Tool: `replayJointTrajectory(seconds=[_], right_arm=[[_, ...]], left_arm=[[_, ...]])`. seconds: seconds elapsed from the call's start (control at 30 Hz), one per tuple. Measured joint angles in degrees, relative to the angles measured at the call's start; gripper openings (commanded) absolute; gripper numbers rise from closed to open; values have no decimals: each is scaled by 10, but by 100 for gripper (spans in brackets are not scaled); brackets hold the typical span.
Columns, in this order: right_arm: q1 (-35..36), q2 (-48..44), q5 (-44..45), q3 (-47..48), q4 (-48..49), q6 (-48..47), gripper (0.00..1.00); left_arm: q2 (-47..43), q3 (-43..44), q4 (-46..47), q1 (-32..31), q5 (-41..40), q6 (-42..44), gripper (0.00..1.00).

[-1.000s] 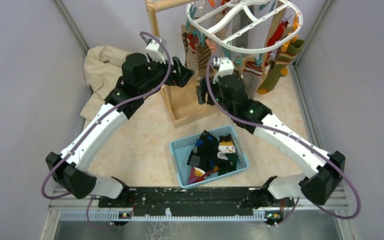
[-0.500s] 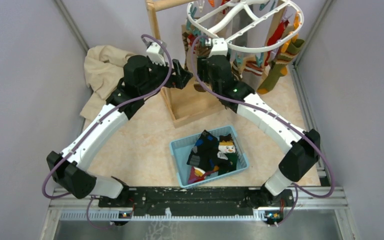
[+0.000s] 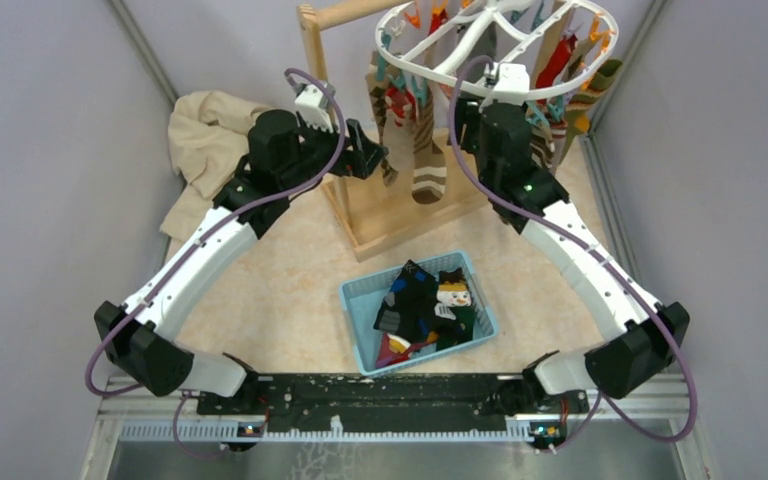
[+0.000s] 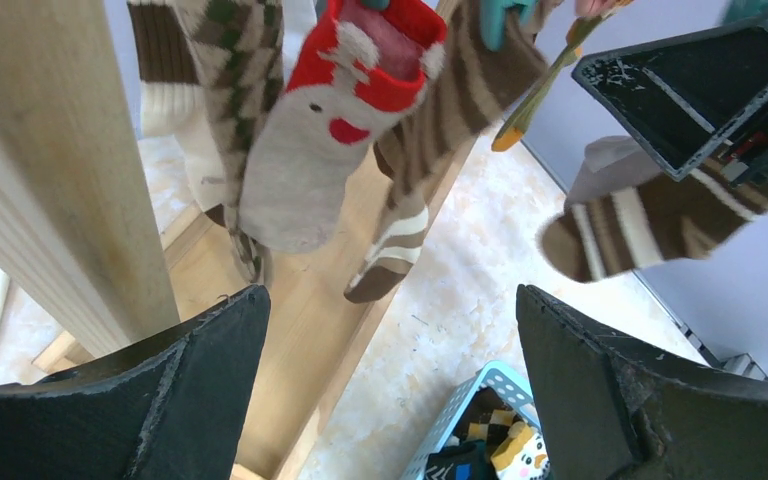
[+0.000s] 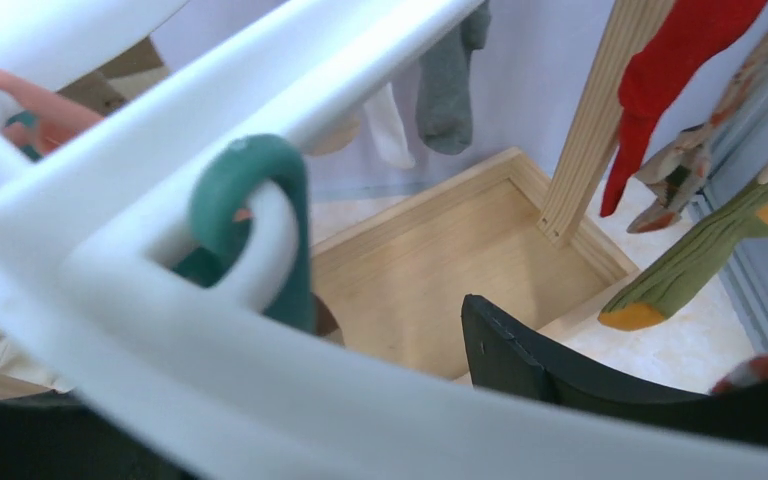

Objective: Remove the socks clipped to the hanger
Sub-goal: Adjust the hanger on the clothesline.

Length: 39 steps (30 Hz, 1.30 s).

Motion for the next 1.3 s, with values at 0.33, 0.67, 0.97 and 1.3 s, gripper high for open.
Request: replayJointTrajectory(seconds=[0.33, 0.67, 0.97, 1.3], right_arm=[[-41, -27, -34, -32, 8, 0, 68], [-130, -69, -100, -47, 9, 7, 69], [-202, -69, -122, -50, -7, 50, 69], [-241, -42, -164, -25, -24, 66, 69]], left_arm=[[33, 47, -11, -1, -1, 10, 99], [55, 72, -26, 3, -13, 27, 99], [59, 72, -26, 34, -21, 30, 99], [82, 73, -25, 62, -22, 30, 99]])
